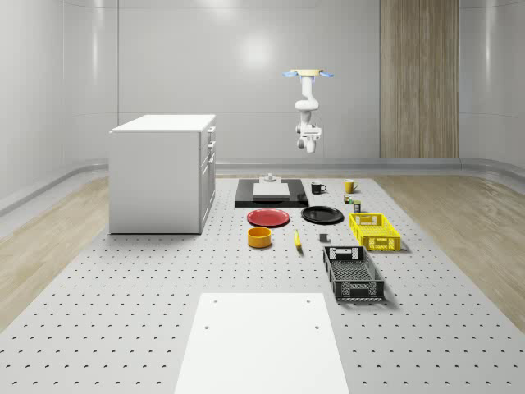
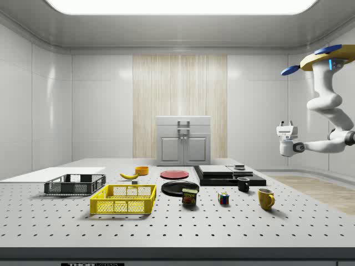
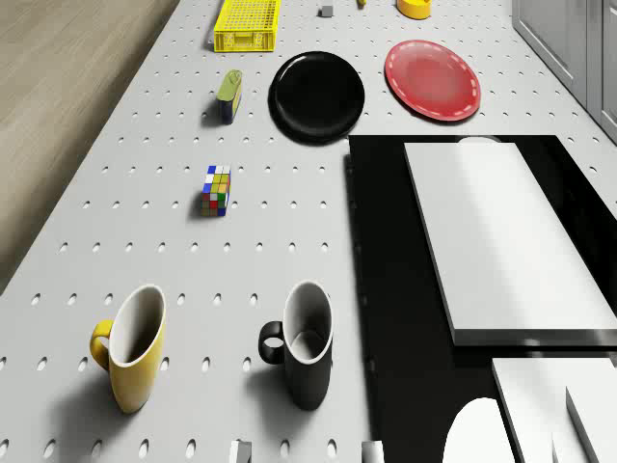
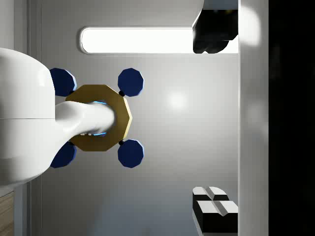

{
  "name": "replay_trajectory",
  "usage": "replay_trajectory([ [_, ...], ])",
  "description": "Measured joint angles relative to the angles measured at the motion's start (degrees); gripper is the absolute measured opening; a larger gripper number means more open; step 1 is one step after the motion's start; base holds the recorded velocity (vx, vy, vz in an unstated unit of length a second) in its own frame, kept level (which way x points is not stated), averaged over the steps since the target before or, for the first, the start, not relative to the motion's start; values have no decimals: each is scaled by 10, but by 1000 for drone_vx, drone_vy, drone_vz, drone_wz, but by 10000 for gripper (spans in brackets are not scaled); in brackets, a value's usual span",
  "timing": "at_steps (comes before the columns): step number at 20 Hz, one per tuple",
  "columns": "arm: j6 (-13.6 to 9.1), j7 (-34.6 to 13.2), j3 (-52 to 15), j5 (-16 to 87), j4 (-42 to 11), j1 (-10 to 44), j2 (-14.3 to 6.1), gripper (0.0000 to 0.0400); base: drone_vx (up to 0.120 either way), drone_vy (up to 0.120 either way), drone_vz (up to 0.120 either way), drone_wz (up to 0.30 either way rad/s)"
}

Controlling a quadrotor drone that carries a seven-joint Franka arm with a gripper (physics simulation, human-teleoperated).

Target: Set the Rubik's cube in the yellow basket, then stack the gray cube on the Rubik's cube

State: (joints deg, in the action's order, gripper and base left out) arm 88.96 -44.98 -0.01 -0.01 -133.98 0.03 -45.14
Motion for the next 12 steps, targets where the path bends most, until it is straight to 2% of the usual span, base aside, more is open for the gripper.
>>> replay_trajectory([
  [5,-48,1,-1,0,61,1,11,400,0,0,0,0],
  [10,-83,1,-1,-1,118,2,31,400,0,0,0,0],
  [12,-93,1,-1,-1,135,3,37,400,100,0,0,0],
])
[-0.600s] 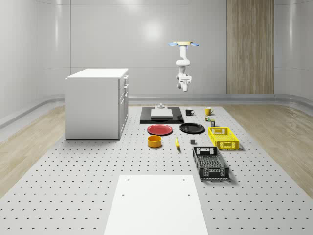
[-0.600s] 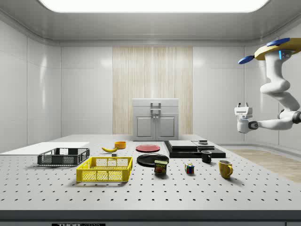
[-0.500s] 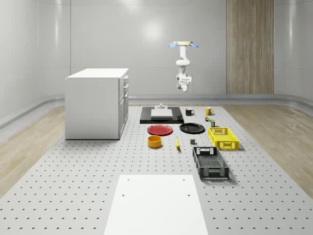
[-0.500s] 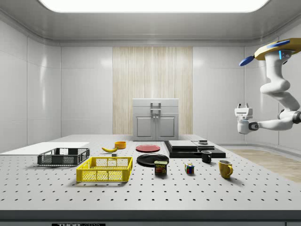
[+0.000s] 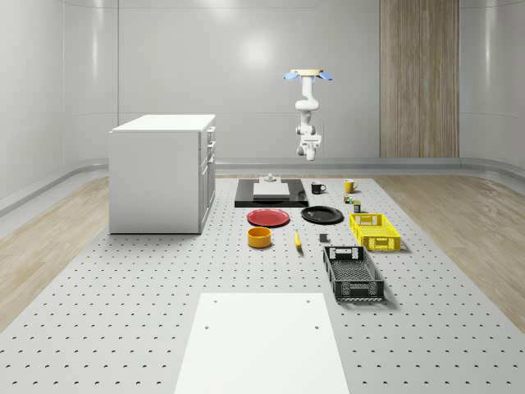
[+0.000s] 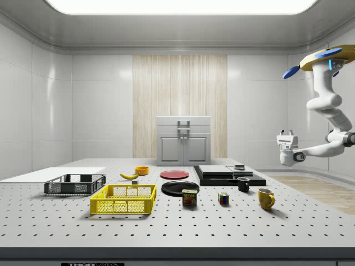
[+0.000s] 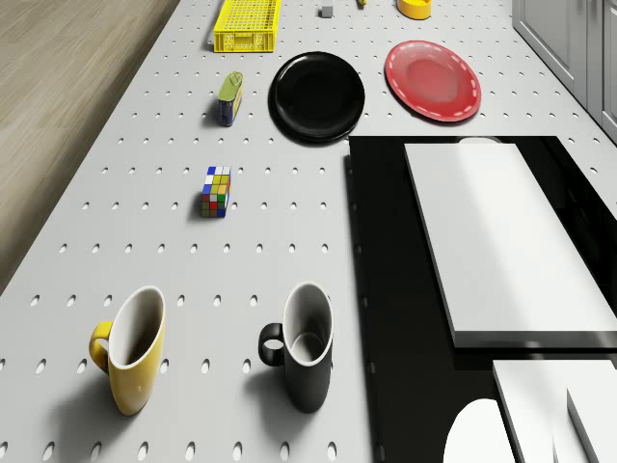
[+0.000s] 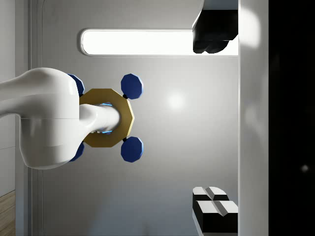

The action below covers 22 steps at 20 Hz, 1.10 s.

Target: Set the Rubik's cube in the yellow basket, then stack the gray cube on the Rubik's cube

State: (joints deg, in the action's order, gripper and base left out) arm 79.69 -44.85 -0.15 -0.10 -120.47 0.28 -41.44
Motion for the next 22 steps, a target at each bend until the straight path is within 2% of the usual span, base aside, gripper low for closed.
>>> replay_trajectory([
  [8,-16,0,-1,0,31,1,11,400,120,115,0,0],
  [22,-14,1,-1,0,33,2,10,400,120,120,0,0],
])
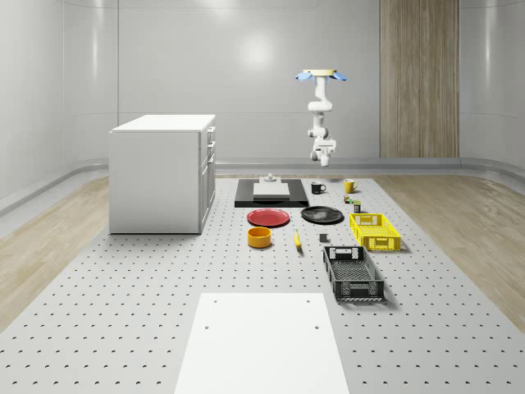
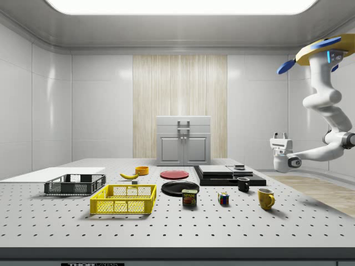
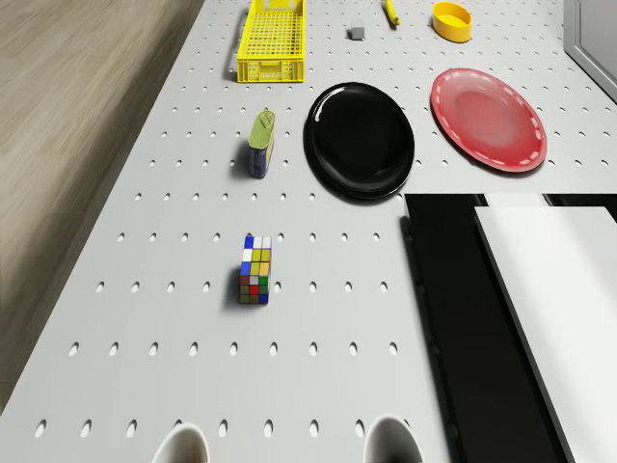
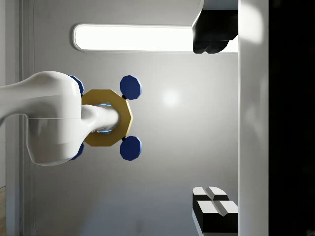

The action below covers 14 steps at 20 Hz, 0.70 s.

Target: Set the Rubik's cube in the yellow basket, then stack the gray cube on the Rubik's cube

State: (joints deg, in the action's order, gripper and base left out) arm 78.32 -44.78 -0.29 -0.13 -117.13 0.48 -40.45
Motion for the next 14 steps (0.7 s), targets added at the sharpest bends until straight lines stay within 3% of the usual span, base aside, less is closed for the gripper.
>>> replay_trajectory([
  [14,6,0,-3,4,-4,1,-4,400,120,120,0,0],
])
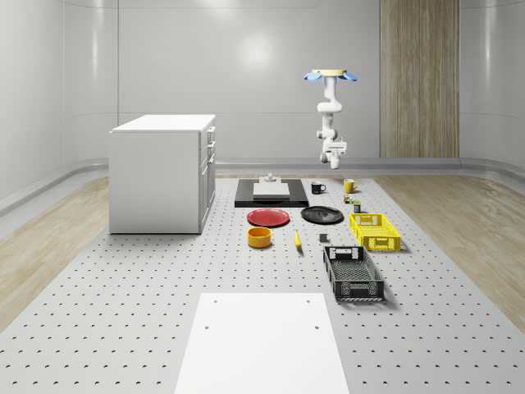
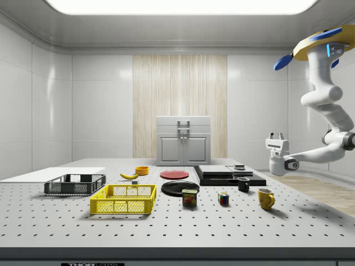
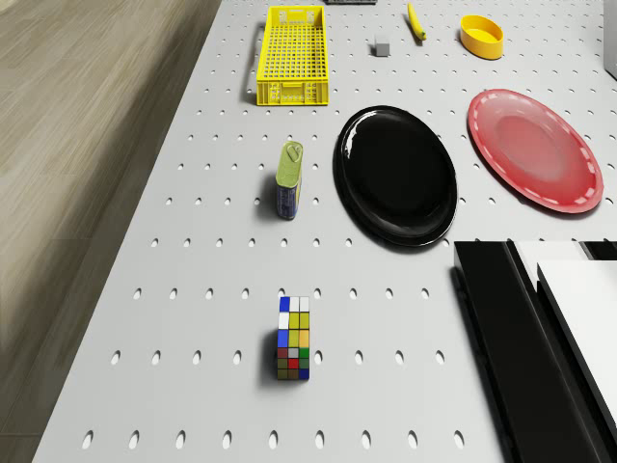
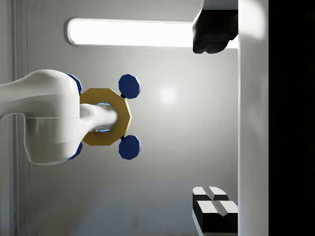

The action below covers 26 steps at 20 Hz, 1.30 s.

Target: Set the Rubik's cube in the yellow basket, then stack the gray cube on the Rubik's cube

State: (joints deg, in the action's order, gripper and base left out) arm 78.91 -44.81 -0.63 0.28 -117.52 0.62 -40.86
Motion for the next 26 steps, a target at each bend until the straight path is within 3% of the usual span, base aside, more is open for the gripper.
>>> replay_trajectory([
  [7,3,-1,-8,11,-2,3,-2,400,120,120,0,0],
  [17,8,-11,-58,81,-10,18,-6,400,120,0,0,0],
  [22,13,-26,-135,191,-32,42,-13,400,120,0,0,0],
  [26,22,-55,-247,358,-91,81,-27,400,120,0,0,0],
])
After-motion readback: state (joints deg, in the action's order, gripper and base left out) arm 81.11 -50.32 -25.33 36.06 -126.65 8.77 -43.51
